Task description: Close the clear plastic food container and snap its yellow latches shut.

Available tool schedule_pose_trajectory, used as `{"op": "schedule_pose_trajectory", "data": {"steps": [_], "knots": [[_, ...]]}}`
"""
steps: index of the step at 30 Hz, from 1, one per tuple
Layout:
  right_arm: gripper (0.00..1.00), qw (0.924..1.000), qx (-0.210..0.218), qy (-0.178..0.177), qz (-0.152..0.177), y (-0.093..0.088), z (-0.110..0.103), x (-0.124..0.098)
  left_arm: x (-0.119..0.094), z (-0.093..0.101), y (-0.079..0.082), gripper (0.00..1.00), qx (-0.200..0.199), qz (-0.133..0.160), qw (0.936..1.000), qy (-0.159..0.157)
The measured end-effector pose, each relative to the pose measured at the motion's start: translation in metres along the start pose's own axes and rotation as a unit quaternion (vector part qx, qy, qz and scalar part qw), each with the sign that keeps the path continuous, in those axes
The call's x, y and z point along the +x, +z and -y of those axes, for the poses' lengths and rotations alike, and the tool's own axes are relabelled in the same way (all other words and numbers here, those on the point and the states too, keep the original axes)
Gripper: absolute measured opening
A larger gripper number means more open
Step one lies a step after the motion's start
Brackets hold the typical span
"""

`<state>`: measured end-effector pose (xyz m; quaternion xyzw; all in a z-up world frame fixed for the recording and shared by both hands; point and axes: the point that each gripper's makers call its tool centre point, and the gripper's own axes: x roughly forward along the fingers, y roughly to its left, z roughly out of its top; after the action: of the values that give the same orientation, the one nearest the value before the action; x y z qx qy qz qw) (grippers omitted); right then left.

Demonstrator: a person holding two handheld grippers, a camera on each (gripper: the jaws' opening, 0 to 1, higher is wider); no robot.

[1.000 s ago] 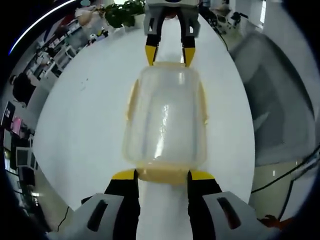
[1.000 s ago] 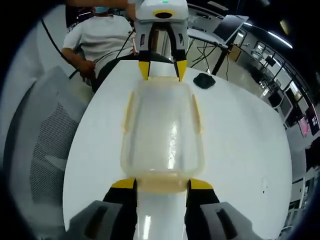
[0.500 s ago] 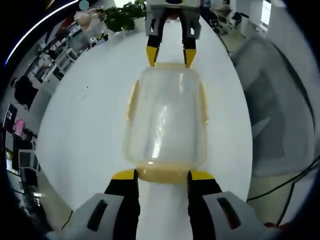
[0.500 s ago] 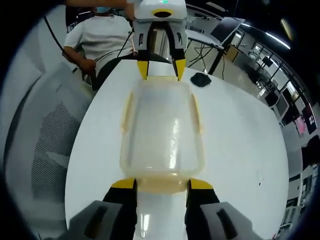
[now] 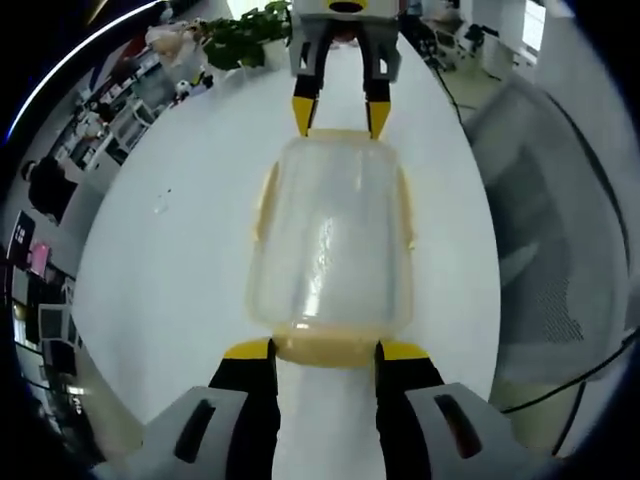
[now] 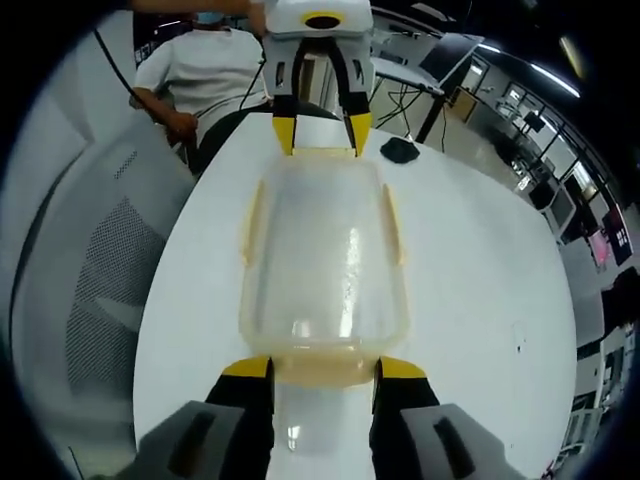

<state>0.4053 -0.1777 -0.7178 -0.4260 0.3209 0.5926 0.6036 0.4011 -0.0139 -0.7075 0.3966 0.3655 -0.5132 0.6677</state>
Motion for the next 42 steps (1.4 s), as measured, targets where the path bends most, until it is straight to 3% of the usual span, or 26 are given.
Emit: {"op": "schedule_pose_trajectory", "data": {"steps": [42], "knots": [[0.35, 0.9999, 0.012, 0.008, -0.005, -0.074, 0.007, -0.027, 0.038, -0.001, 0.069, 0.34, 0.001, 0.016, 0.9999, -0.006]]}}
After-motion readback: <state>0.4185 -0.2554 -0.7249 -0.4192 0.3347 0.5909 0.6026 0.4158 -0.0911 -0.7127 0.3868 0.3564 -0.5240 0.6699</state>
